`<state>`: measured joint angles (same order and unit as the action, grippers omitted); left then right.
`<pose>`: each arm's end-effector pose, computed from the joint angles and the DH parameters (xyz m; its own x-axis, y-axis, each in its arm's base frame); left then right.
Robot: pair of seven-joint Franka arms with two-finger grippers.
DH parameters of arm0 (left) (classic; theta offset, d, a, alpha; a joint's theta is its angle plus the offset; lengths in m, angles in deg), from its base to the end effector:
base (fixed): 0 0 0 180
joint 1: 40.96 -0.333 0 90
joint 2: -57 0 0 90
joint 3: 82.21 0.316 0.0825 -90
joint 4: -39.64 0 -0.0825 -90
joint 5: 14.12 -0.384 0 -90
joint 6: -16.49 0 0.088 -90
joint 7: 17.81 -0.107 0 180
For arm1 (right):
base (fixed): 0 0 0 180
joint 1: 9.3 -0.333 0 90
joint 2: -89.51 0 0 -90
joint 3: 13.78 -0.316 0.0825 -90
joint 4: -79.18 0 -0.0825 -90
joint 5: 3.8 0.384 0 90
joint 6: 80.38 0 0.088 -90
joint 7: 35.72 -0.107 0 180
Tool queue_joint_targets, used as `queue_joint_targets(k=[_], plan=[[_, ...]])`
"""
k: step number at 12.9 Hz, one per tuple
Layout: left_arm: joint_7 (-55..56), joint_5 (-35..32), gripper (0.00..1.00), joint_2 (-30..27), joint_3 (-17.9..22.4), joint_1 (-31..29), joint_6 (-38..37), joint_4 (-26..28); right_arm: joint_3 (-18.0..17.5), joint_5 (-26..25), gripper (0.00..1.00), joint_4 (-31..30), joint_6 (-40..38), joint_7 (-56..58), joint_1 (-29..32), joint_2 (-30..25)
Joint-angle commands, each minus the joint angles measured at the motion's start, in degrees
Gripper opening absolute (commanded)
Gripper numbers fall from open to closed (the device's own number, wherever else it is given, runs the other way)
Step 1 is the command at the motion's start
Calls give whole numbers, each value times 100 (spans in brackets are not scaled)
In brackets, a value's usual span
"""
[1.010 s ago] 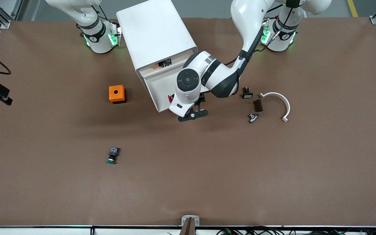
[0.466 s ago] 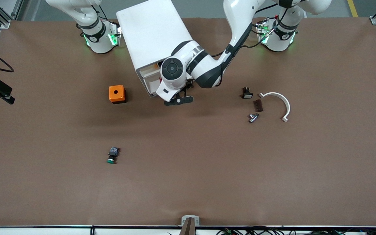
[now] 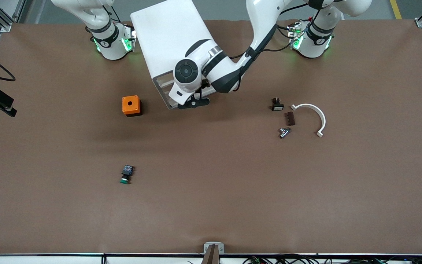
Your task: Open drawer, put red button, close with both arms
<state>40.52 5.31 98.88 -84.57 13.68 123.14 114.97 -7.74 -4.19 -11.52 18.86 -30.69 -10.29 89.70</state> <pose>0.3765 -0.6150 0.2946 0.9137 0.1474 -0.3788 0.1587 -0.9873 -0.0012 0.5691 -0.0508 0.6322 0.9896 0.0017 0.1440 -0.0012 -0.9998 0.0199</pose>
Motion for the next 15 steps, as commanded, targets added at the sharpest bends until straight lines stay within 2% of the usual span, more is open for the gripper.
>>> queue_joint_targets(k=[1,3,6,8,10,15], plan=[[11,61,100,4,-18,238,-74,-19,-15,13,100,-132,-36,-99,-6,-151],[-68,-27,100,-4,-1,257,-73,-19,-15,5,100,-106,-71,6,11,-133],[-68,-693,100,-127,130,39,-73,-71,12,22,100,52,-80,559,55,-98],[-77,-1037,100,-416,166,-531,-73,-89,3,22,100,44,-88,482,29,-98],[-94,-1283,100,-601,166,-1155,-73,-80,-6,13,100,17,-167,-200,-6,-98],[-199,-1951,100,-1260,166,-2334,-328,-63,3,22,100,17,-229,-283,11,-98]])
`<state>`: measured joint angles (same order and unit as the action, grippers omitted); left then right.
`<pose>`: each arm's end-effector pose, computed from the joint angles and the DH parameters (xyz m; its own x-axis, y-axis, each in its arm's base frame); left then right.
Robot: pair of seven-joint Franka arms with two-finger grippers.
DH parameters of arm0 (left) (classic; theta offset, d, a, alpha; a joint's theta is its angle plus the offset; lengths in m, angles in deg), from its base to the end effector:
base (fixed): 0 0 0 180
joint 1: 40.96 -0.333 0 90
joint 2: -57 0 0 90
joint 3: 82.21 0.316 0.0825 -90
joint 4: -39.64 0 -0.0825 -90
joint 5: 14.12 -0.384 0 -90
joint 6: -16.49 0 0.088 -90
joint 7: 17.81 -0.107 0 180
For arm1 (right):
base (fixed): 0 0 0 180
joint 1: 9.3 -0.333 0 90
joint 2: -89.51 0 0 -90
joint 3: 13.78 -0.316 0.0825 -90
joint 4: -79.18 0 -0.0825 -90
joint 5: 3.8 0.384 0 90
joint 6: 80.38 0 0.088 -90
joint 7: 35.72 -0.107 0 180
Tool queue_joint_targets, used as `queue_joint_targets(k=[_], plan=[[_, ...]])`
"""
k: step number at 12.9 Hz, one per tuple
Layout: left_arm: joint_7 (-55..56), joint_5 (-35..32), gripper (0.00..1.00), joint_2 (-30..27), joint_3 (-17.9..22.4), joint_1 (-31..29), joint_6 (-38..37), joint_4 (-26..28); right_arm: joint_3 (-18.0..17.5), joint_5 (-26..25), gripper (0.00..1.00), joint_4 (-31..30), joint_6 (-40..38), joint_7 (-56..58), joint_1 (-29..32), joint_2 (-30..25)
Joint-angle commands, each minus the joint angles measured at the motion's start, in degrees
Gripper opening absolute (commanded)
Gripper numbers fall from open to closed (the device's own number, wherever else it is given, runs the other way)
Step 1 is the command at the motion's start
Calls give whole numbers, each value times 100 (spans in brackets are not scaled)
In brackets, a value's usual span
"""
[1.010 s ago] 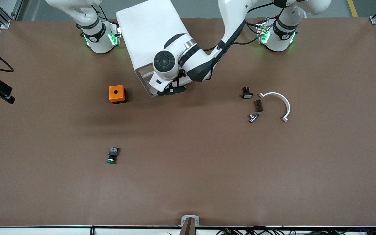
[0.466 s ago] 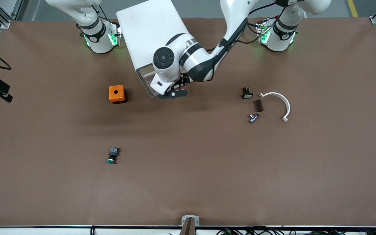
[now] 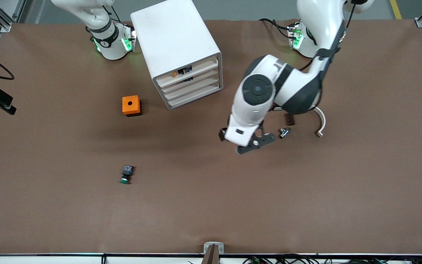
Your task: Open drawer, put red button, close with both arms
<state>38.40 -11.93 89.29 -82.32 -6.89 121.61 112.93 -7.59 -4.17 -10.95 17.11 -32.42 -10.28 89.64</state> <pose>0.5922 -0.4055 0.4248 0.9225 0.3842 -0.0360 0.3849 -0.9228 0.0142 0.5660 -0.0521 0.6345 0.9916 -0.0317 0.1253 -0.0337 -0.9993 0.0139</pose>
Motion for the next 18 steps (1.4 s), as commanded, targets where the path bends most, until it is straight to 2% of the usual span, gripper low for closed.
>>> queue_joint_targets(k=[1,7,11,13,18], plan=[[-127,-255,100,-433,-67,-548,-194,142,-21,2,100,-14,-55,-102,-7,-92],[-1470,-281,100,-1189,-59,-1569,-887,142,-12,-86,100,13,-90,231,-17,-92],[-2613,-281,100,-1585,-59,-2114,-1397,133,-12,-34,100,-22,-99,31,-7,-92],[-2939,-290,100,-1717,-59,-2282,-1607,142,-12,2,100,-22,-160,-329,-33,-92],[-3396,-343,100,-2051,-68,-2441,-2083,160,-12,-7,100,-40,-353,-383,-51,-118]])
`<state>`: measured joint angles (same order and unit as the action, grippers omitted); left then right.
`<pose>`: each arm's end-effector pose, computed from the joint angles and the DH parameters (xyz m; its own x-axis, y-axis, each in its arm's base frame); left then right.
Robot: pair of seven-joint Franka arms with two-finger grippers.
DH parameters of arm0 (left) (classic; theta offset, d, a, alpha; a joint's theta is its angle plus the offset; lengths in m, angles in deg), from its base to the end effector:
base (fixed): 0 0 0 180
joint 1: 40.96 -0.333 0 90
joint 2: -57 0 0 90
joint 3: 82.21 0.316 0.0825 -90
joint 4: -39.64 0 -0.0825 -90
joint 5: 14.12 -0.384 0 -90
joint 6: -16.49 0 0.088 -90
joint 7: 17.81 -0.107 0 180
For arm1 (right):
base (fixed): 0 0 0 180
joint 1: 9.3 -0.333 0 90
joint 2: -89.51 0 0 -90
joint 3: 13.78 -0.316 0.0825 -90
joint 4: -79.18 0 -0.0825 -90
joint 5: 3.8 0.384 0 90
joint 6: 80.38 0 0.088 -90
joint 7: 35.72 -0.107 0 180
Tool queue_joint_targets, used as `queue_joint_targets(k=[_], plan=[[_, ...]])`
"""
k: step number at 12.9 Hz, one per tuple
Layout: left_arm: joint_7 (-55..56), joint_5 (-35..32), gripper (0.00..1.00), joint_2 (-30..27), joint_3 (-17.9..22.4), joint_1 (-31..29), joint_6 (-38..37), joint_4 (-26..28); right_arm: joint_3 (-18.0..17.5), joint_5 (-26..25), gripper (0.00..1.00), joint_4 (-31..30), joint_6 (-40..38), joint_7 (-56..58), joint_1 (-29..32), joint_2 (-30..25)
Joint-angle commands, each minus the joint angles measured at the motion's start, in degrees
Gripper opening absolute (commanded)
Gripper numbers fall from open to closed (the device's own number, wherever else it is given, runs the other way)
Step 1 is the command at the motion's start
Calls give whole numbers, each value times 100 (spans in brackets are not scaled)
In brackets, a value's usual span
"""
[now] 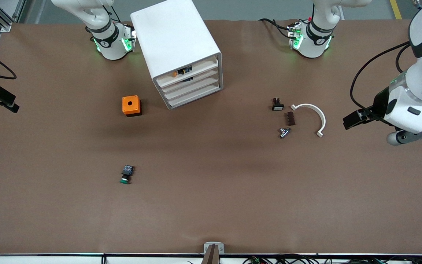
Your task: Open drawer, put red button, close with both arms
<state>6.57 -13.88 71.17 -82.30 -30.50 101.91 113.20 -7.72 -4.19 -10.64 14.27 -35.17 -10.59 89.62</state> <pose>0.6108 -0.1141 0.6064 0.9703 0.2389 -0.0386 0.2386 -0.9710 -0.0125 0.5615 -0.0475 0.6324 0.9940 -0.0727 0.0822 -0.0736 -0.9973 0.0078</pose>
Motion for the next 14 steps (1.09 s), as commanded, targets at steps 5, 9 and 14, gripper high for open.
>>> queue_joint_targets(k=[5,9,14], plan=[[-917,-147,100,-563,-61,-194,-342,263,-9,-40,100,-53,-148,-107,-38,-90],[-1252,-139,100,-1090,-403,-781,-167,912,-17,-40,100,-106,-157,-107,-38,-90],[-1507,-94,100,-1830,-720,-1099,177,1898,-17,-40,100,-132,-139,-107,-38,-90]])
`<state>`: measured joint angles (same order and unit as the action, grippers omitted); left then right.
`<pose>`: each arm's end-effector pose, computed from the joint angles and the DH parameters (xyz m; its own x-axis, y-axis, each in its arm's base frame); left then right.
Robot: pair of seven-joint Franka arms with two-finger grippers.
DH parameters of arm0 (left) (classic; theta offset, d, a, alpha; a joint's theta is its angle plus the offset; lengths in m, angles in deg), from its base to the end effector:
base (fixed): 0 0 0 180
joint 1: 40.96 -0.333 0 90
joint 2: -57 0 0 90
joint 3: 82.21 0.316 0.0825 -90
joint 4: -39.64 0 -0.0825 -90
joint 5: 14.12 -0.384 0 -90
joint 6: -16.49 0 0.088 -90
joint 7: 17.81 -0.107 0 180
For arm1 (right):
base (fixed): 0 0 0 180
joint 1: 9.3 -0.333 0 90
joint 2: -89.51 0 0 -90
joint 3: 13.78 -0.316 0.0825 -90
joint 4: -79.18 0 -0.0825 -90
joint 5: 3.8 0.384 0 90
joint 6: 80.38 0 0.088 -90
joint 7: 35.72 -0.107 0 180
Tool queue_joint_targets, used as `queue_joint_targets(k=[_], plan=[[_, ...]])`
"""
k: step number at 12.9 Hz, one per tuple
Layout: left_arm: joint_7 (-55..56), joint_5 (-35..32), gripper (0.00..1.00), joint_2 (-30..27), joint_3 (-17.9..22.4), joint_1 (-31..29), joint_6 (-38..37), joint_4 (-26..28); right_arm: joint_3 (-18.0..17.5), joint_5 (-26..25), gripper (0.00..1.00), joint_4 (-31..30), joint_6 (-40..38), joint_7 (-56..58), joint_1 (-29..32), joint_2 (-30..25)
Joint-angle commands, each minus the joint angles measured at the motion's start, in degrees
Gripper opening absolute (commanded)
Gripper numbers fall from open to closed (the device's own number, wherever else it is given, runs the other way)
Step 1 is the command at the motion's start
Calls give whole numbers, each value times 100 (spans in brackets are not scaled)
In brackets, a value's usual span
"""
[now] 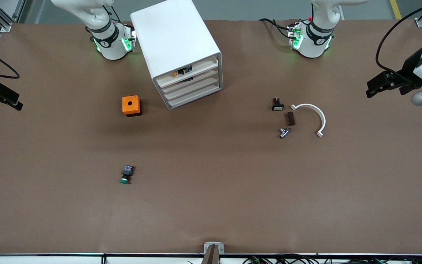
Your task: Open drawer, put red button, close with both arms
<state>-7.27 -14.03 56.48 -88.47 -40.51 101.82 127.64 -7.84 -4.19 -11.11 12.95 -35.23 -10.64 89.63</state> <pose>0.5398 -0.0640 0.6388 0.9971 0.0668 -0.0370 0.0666 -0.9978 -0.0063 0.5592 -0.0456 0.6262 0.9962 -0.0712 0.0509 -0.0716 -0.9974 0.0075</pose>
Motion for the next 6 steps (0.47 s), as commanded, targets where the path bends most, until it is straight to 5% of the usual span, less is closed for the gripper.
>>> queue_joint_targets(k=[1,6], plan=[[-131,-79,100,-361,-103,-107,151,437,-5,-40,100,-86,-16,-85,-33,-91],[-324,-97,100,-335,-103,-99,98,305,-5,-40,100,-94,-16,-84,-102,-91]])
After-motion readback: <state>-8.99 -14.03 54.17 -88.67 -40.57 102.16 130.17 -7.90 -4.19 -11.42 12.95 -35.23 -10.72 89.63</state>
